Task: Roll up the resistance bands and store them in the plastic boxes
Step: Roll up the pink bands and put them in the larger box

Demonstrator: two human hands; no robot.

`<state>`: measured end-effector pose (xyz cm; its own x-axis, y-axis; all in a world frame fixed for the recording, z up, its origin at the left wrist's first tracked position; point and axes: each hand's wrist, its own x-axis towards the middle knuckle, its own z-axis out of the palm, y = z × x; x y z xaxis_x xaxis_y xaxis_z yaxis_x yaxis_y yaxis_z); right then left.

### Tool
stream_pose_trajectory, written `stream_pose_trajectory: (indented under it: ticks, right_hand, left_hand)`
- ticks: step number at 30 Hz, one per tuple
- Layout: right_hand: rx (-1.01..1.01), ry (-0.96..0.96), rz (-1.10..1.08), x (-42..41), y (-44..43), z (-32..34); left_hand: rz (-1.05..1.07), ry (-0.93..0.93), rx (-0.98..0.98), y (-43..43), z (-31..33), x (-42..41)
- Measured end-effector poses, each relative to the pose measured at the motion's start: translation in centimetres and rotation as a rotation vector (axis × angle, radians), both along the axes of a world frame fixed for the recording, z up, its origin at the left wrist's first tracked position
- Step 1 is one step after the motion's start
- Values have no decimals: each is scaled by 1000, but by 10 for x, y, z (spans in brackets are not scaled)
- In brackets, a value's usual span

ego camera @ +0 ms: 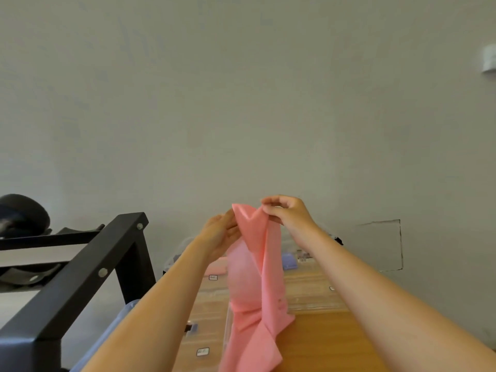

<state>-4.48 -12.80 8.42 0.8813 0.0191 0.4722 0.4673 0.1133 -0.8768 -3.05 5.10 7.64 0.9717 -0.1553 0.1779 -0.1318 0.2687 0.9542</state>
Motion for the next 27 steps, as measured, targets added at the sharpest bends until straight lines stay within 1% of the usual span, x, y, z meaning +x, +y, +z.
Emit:
stream_pose_trajectory:
  ticks: [2, 3, 7, 10, 13, 19, 24, 27]
  right_hand:
    - [12, -12, 33, -3, 2, 4]
    - [11, -16, 46, -4, 2, 6]
    - [-62, -20, 45, -7, 1, 8]
    - [-192, -53, -63, -7, 2, 8]
    - [-185, -82, -115, -8, 2, 8]
    - [-151, -88, -145, -9, -6, 8]
    - [-131, -79, -164, -5, -16, 16]
    - [-131, -108, -167, -4, -17, 27]
  left_hand:
    - [-35, 12, 122, -2, 3, -7]
    - [-51, 11, 141, -2, 4, -10]
    - [-86, 2, 111, -3, 8, -12]
    - [-123, -27, 116, -3, 9, -16]
    - [-129, -61, 60, 0, 9, -16]
    - [39, -102, -76, 13, 10, -17]
    - [141, -149, -22, 27, 19, -18]
    - [193, -218, -10, 29, 36, -21]
